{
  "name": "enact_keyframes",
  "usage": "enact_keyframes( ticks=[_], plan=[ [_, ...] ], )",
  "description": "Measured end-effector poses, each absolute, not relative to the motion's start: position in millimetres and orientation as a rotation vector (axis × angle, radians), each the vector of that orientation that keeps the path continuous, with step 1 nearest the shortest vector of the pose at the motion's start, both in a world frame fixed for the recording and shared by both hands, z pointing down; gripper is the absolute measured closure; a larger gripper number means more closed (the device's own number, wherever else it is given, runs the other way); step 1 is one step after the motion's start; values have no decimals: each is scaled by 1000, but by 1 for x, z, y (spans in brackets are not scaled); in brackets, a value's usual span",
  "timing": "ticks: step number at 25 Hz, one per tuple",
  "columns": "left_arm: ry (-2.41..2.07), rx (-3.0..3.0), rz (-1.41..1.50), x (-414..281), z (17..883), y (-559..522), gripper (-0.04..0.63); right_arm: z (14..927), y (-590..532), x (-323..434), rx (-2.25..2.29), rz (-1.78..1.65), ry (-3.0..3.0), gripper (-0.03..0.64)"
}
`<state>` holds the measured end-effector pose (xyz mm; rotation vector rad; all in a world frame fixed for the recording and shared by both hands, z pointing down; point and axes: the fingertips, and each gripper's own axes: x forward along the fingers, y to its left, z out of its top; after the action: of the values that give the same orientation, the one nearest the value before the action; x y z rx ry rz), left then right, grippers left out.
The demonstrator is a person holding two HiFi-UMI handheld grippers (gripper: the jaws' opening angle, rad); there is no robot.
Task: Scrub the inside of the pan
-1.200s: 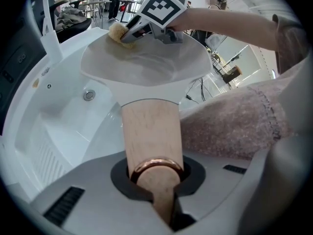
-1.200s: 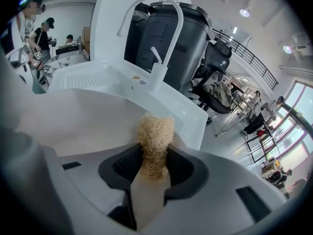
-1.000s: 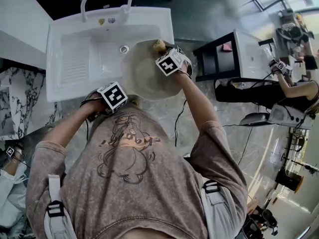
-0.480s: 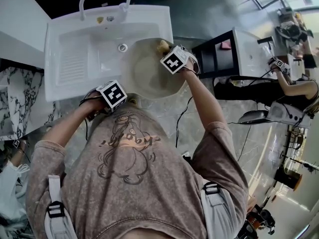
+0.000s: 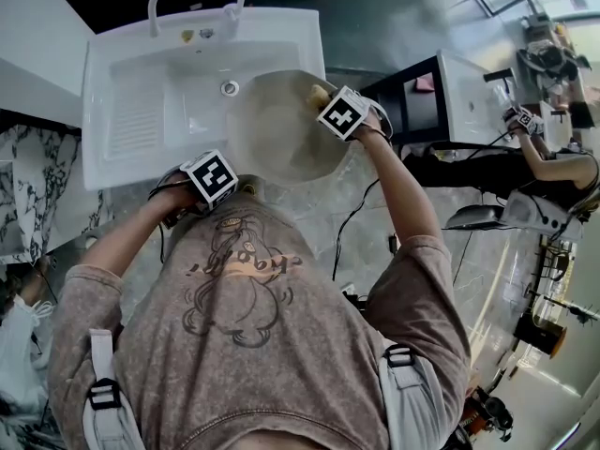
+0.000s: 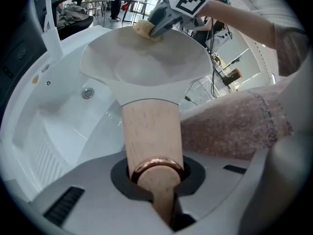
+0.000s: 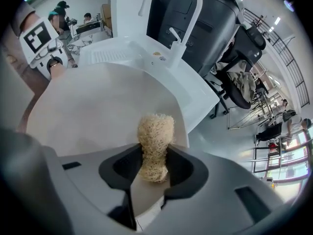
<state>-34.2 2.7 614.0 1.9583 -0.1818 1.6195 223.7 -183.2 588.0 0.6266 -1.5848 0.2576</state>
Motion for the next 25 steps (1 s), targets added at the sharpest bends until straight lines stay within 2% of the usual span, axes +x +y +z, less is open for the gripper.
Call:
enact_keyframes(
  ticks=[7,25],
  plan=[
    [-174,1954,1617,-35,614,4,551,582,-155,233,519,304,-1542,462],
    [-178,1945,1605,-33,616,4,551,574,-79,197,291,349,-1668,463]
  ],
)
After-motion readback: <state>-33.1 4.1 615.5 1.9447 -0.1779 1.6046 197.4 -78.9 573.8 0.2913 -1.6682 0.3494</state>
